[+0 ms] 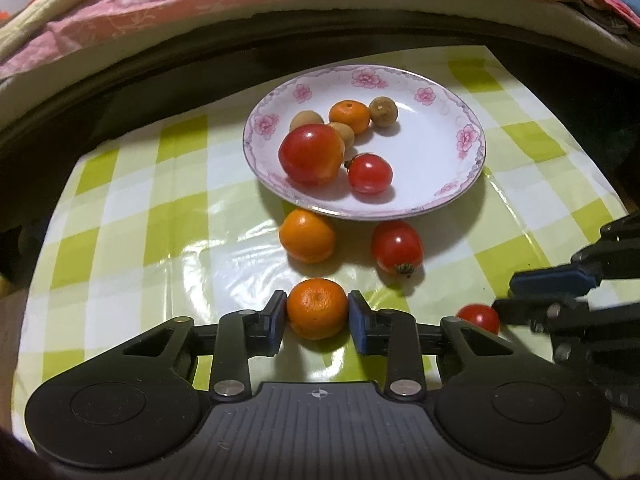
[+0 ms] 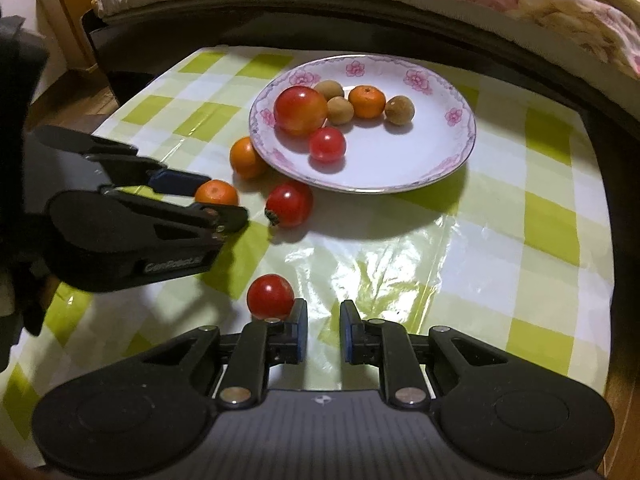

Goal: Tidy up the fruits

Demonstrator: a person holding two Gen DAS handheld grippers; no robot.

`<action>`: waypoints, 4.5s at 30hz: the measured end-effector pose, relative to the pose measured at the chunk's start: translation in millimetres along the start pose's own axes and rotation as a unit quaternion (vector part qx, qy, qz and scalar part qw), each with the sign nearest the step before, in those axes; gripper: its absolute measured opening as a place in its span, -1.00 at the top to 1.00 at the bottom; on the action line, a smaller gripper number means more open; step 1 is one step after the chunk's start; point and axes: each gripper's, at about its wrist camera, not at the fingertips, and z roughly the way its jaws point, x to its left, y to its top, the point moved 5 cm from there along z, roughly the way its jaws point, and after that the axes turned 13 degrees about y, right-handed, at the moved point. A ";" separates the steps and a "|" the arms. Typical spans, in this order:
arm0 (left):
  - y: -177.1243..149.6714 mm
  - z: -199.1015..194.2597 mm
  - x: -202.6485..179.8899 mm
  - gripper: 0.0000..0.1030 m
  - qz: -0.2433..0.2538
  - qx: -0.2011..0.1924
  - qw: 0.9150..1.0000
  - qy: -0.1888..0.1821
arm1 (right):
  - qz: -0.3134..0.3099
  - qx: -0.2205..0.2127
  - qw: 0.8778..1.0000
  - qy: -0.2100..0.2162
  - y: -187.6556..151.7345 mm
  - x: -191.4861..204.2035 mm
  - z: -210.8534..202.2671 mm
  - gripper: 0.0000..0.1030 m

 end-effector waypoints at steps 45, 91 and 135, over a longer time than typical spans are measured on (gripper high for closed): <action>-42.2 -34.1 -15.0 -0.03 0.001 0.022 0.999 -0.037 | -0.008 -0.022 0.999 0.026 11.9 14.0 4.5 0.33; -41.9 -34.7 -15.9 0.23 -0.001 0.021 0.998 -0.052 | -0.016 -0.025 0.999 0.039 19.6 24.8 15.0 0.43; 0.3 -38.9 -14.6 0.24 -0.022 -0.008 0.999 -0.041 | 0.000 -0.067 0.998 0.001 31.0 -0.4 -22.2 0.43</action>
